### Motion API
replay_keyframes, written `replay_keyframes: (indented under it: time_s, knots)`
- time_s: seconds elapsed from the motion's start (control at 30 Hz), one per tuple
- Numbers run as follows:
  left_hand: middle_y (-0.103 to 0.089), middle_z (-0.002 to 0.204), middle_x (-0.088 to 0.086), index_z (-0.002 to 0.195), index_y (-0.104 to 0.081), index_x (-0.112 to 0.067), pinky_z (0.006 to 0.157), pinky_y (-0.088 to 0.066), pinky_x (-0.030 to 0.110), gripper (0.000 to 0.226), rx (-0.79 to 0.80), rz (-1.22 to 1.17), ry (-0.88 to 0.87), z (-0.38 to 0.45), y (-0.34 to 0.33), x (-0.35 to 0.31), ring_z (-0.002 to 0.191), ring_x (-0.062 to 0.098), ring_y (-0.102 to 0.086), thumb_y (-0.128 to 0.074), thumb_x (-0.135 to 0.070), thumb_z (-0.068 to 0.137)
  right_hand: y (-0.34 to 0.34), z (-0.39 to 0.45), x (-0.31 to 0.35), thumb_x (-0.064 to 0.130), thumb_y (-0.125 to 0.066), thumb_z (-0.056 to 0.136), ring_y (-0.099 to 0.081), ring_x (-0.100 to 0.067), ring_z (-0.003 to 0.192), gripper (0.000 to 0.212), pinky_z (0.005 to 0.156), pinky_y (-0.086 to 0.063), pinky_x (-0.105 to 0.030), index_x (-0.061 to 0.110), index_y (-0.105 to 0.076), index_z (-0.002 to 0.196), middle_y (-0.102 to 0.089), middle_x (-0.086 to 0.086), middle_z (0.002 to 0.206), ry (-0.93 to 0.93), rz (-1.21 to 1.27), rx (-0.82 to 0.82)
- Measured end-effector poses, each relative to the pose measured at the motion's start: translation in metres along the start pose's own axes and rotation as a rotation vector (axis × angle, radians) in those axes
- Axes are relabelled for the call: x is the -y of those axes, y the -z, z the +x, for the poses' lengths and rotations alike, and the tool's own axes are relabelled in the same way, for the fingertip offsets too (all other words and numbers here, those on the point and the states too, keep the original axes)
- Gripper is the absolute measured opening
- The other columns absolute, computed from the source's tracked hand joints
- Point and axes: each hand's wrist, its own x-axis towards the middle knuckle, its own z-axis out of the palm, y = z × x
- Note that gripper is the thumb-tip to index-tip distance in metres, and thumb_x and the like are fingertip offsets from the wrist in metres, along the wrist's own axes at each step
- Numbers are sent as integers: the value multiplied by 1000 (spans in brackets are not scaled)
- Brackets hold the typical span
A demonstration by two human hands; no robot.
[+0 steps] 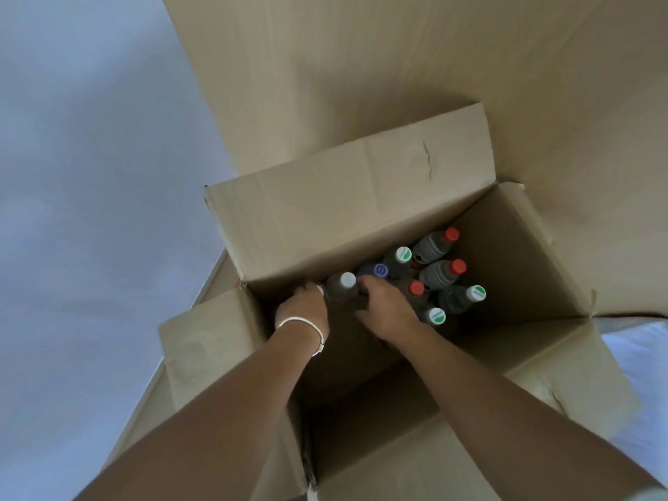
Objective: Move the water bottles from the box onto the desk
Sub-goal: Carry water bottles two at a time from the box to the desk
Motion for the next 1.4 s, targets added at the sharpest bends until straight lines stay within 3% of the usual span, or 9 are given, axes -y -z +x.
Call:
replay_keyframes:
  time_s: [0.2,0.4,0.6,0.77,0.97,1.1,1.23,1.33,1.4]
  knots:
    - [-57,135,16,133,-50,-8,101,-47,41,43,-27,-88,60,31,-17,1,126,34,-55,-58,-2,91,-16,57,-16,18,-69,85,-59,-35,116,42,94,-50,-43,17,-57,126,-63,-12,125,128,-30,-6]
    - [-62,129,14,124,-61,-13,101,-46,43,35,-201,-328,165,63,-53,12,122,36,-55,-62,-19,90,-31,87,-26,17,-78,79,-56,-36,115,46,102,-44,-44,12,-64,122,-55,-16,128,193,-28,50]
    - [-52,139,14,143,-44,-19,106,-41,39,82,-56,-364,178,75,-82,12,128,34,-49,-85,-28,73,-37,96,-35,21,-79,79,-54,-36,118,53,101,-45,-43,16,-60,128,-50,-12,134,216,-66,68]
    - [-61,132,12,130,-56,-13,102,-44,36,67,-119,-430,145,74,-76,7,123,31,-56,-86,-22,71,-33,97,-41,29,-76,82,-55,-33,118,52,95,-47,-40,17,-58,129,-53,-9,134,270,-110,42]
    - [-70,117,3,113,-69,-24,96,-50,39,49,17,-375,103,54,-44,1,108,27,-64,-86,-37,69,-12,83,-42,36,-75,81,-57,-32,107,41,92,-45,-39,18,-68,117,-67,-4,119,405,-74,13]
    - [-73,87,-12,81,-70,-36,80,-56,33,29,50,-505,63,23,-21,3,83,13,-68,-86,-49,61,28,57,-42,37,-73,84,-56,-15,107,38,89,-42,-28,17,-67,116,-65,3,114,386,186,25]
    - [-74,84,-17,87,-75,-34,78,-51,24,20,60,-667,-79,-7,13,-6,84,3,-68,-81,-47,73,72,20,-39,33,-78,82,-60,-4,101,33,86,-46,-22,31,-64,112,-66,11,112,305,469,15]
    - [-72,74,-21,87,-72,-24,66,-47,11,8,70,-858,-172,-33,43,-26,74,-4,-66,-73,-32,87,98,-2,-35,44,-76,76,-63,-4,101,33,89,-52,-29,35,-67,106,-69,11,108,247,651,-76]
    - [-73,74,-14,87,-69,-20,63,-51,12,6,109,-1014,-212,-49,61,-43,74,3,-68,-66,-21,92,117,-17,-30,42,-74,78,-67,-9,99,27,90,-56,-35,33,-67,103,-71,8,104,215,784,-138]
